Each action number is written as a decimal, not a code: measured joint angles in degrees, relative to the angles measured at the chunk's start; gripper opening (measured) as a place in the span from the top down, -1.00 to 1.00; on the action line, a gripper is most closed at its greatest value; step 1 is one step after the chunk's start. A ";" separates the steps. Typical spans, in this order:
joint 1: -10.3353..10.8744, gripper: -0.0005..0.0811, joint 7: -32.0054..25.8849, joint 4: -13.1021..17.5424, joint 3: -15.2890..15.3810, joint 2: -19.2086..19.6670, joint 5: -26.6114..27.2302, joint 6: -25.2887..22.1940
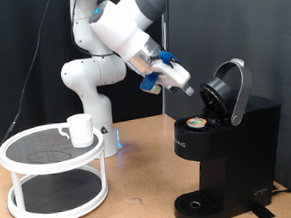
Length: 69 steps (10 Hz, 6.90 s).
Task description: Make a cup of coffee with the keurig machine
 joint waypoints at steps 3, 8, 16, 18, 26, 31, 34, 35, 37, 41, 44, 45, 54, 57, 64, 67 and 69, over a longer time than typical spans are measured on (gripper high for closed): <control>-0.04 -0.81 0.22 3.09 -1.01 -1.09 2.13 -2.48; 0.34 -0.81 3.21 10.27 -0.08 0.33 2.07 -7.70; 1.23 -0.81 14.42 15.37 2.74 1.93 8.15 -8.31; 1.35 -0.81 19.64 19.13 4.78 3.89 7.58 -7.33; 2.19 -0.81 25.26 22.12 10.57 6.65 1.91 -4.46; 2.99 -0.81 28.71 22.01 16.03 7.80 -0.01 0.45; 2.98 -0.81 30.23 21.61 17.05 8.44 -1.83 3.58; 2.98 -0.81 30.49 21.58 17.22 8.81 -2.89 3.67; 2.99 -0.52 30.64 21.54 17.53 9.66 -4.33 3.51; 2.98 0.27 30.67 21.28 18.08 10.65 -4.72 3.46; 2.98 0.94 30.67 20.87 18.15 10.79 -5.29 3.49; 2.98 0.94 30.70 20.70 18.16 10.81 -5.85 3.49; 2.49 0.99 30.29 17.81 17.89 10.40 -7.97 3.72; 2.37 0.99 28.65 16.86 17.22 9.25 -6.04 5.33; 0.42 0.99 28.33 16.32 16.08 7.70 -8.45 4.55; -0.96 0.99 28.05 16.07 15.40 6.62 -11.40 2.68; -2.17 0.99 27.54 15.09 14.51 5.51 -13.47 1.84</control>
